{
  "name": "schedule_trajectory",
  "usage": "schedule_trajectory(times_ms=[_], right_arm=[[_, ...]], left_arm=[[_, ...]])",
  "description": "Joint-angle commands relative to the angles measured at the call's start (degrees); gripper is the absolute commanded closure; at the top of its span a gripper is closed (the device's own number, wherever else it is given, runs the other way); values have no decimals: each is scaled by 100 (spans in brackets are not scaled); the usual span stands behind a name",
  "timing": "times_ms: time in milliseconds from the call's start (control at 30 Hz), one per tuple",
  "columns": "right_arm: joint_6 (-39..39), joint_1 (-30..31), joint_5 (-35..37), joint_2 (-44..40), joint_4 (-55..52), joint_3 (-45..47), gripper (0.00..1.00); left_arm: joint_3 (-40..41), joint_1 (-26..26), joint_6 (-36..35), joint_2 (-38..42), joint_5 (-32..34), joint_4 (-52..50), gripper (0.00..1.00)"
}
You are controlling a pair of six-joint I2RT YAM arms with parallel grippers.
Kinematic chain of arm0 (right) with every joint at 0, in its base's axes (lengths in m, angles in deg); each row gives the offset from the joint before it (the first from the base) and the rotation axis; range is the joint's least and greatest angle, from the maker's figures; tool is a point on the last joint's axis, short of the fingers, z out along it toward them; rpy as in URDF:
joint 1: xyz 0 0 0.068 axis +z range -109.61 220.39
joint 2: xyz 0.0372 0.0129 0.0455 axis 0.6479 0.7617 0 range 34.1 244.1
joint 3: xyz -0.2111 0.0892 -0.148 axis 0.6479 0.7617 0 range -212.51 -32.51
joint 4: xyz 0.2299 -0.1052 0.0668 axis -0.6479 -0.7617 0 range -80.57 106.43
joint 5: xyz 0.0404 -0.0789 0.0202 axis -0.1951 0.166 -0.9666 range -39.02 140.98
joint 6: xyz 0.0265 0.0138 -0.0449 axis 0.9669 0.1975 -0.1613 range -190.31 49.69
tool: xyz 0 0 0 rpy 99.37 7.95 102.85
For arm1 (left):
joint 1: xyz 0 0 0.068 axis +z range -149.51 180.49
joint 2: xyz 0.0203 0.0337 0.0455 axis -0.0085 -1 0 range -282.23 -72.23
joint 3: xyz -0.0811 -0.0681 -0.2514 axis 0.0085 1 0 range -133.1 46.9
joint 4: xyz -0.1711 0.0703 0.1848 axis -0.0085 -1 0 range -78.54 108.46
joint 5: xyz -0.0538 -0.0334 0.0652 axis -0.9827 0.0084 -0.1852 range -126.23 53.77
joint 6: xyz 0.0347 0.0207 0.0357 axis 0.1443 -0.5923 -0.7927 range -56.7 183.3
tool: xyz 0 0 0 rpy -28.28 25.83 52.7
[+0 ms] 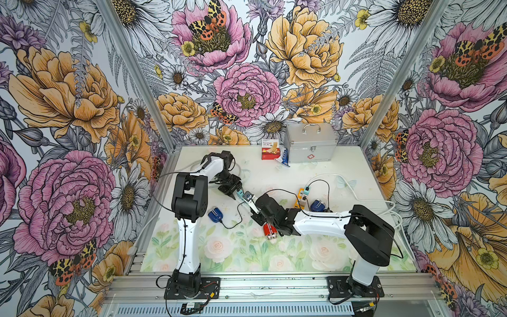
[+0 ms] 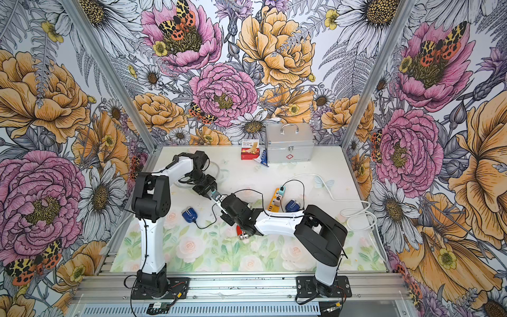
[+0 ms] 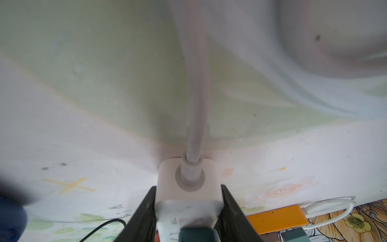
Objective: Unplug the electric shaver
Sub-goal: Remove the plug from the socket, then move the socket to the center of the board, then place the plug at the center of the board.
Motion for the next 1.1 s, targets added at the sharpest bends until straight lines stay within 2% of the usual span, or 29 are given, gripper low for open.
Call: schedule_trajectory(times_ms=[0, 67, 167, 333, 667, 1067], right_arm=[[340, -84, -535, -523, 372, 68, 100], [644, -293, -1122, -565, 455, 150, 100], [692, -368, -1823, -526, 484, 152, 100], [816, -398, -2485, -408, 689, 149, 100], [459, -399, -2041, -530, 179, 212, 100], [568, -417, -2733, -642, -584, 540, 100]], left_arm=[[-173, 126, 187, -329, 566, 1001, 56], [-190, 112, 174, -325, 625, 1001, 56], [-233, 100, 174, -348, 647, 1001, 56], [-339, 54, 174, -398, 744, 1001, 56], [-695, 114, 144, -605, 753, 1001, 56], [-1271, 166, -293, -867, 1090, 1001, 52]])
